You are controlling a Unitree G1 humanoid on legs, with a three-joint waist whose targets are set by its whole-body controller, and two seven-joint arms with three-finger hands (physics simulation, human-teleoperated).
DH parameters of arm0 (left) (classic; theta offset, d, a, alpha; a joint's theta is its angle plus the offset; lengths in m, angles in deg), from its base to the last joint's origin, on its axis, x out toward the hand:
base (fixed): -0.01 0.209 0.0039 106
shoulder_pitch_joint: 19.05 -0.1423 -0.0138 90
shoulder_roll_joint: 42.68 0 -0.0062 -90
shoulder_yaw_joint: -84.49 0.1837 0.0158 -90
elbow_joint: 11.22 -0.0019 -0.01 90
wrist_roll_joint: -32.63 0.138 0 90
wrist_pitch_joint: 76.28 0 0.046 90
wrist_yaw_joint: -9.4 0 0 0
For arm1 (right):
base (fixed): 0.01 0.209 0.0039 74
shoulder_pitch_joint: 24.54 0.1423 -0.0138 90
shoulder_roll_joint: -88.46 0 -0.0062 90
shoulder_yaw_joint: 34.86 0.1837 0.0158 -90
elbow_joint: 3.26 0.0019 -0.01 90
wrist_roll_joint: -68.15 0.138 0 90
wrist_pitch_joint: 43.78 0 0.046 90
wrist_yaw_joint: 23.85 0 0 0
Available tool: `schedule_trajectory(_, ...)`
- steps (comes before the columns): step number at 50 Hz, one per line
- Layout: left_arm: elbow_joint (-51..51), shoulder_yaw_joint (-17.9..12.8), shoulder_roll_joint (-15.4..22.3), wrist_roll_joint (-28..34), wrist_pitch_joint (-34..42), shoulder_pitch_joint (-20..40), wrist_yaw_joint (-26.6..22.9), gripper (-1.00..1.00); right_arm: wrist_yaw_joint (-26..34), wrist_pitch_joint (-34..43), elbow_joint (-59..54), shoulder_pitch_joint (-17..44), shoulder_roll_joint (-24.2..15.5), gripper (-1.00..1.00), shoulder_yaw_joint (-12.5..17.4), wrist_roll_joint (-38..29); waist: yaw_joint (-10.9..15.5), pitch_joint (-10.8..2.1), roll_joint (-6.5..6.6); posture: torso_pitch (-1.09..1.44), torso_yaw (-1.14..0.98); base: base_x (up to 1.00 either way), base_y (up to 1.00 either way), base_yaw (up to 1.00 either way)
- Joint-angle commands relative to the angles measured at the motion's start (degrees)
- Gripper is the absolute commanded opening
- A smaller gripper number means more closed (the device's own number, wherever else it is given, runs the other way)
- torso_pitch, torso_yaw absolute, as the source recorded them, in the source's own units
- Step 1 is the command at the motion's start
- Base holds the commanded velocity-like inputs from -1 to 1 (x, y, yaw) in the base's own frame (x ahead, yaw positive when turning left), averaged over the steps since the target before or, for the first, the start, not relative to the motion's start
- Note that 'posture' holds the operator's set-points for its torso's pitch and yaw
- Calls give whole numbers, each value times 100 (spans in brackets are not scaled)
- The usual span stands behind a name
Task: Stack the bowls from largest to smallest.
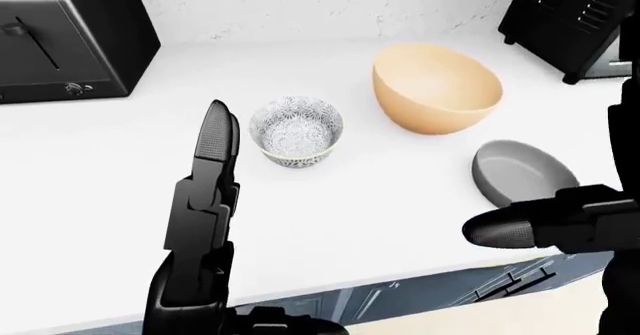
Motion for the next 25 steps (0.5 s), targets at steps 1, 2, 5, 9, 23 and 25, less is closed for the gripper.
schedule_trajectory(1,189,32,-25,-34,-126,19,34,100,-59,151,59,263,4,100,-48,-96,2,-50,-7,0,0,0,0,0)
schedule_trajectory(2,189,27,-34,-27,-127,23,27,100,-78,230,59,402,-40,100,-84,-92,2,-50,-8,0,0,0,0,0)
schedule_trajectory(5,189,29,-25,-29,-124,21,29,100,-210,732,60,1032,-258,100,3,155,12,-49,-11,0,0,0,0,0)
schedule_trajectory(9,189,7,-44,-36,-100,51,6,100,-119,1239,54,1809,-238,100,-179,-1,27,-14,-3,0,0,0,0,0)
schedule_trajectory(23,189,13,-106,2,-135,30,-49,100,567,2040,-1093,3939,-99,100,-871,-1158,44,44,45,0,0,0,0,0)
schedule_trajectory(25,189,8,-119,-3,-151,22,-59,100,766,2043,-1355,4163,-66,100,-1013,-1397,47,58,58,0,0,0,0,0)
